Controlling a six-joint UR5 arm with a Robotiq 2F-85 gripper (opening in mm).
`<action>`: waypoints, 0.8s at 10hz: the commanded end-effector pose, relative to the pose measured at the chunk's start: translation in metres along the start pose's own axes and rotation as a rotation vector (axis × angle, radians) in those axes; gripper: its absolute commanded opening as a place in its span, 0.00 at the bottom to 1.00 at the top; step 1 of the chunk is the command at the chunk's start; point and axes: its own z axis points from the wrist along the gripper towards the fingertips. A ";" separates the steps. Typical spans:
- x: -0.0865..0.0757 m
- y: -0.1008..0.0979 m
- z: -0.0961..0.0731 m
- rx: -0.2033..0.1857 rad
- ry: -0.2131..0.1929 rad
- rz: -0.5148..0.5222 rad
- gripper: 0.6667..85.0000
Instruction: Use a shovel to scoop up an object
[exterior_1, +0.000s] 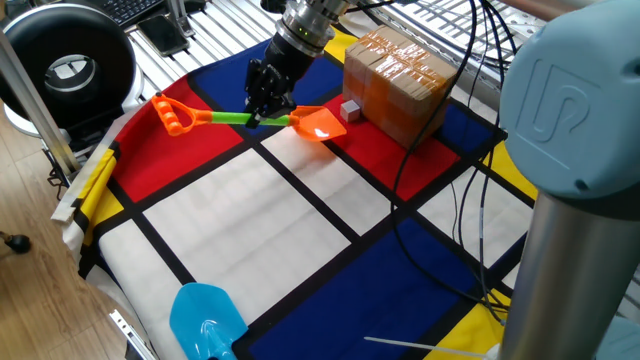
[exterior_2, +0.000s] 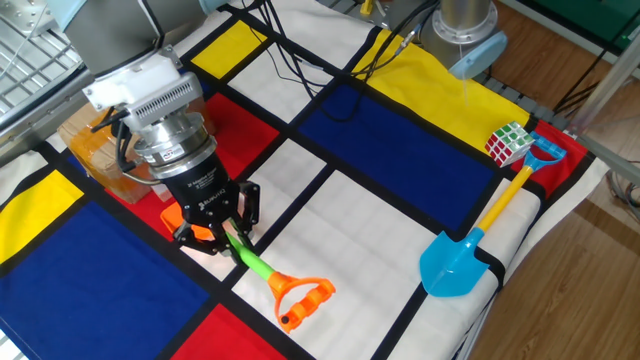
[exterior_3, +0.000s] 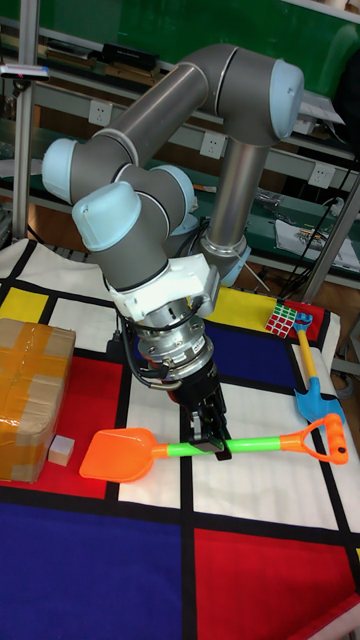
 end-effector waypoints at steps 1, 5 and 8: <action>0.005 -0.003 -0.002 0.010 0.020 0.005 0.00; 0.003 -0.002 -0.002 0.004 0.011 -0.004 0.00; 0.008 -0.002 -0.005 -0.002 -0.012 -0.006 0.00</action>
